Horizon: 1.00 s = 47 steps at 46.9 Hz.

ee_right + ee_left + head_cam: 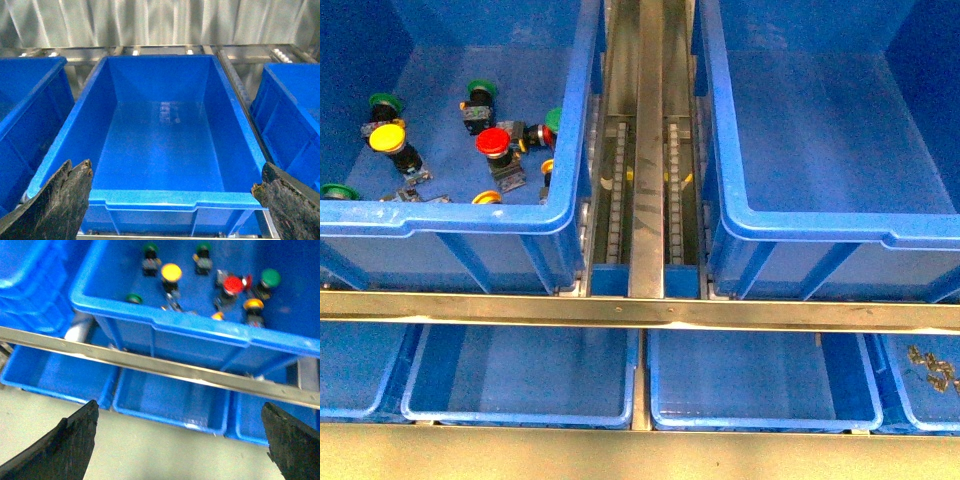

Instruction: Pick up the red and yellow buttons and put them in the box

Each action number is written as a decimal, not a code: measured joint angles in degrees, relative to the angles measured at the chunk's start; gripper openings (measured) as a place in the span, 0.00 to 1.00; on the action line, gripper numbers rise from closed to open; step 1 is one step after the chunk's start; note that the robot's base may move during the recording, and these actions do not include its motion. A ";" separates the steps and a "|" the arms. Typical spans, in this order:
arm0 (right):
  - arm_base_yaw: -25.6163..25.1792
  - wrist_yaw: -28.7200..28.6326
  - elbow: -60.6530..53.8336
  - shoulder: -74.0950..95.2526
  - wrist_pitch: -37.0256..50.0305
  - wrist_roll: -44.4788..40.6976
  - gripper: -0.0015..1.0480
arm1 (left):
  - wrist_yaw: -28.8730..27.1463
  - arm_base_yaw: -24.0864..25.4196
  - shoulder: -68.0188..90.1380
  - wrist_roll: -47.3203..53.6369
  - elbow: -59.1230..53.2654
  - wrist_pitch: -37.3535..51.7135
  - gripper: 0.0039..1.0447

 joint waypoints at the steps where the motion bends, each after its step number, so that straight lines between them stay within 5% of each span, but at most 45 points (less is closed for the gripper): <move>1: 0.00 0.00 0.00 0.00 0.00 0.00 0.94 | 0.39 -0.17 2.51 -0.11 0.85 1.25 0.93; 19: 0.00 -0.09 0.00 0.00 0.00 0.00 0.94 | 20.39 15.37 48.00 17.62 22.14 28.00 0.93; 29: 0.00 -0.11 0.00 0.00 0.00 0.00 0.94 | 28.70 15.43 71.43 28.57 38.21 22.10 0.93; 47: 0.00 -0.09 0.00 0.00 0.00 0.00 0.94 | 31.52 12.13 92.32 40.26 55.60 18.23 0.93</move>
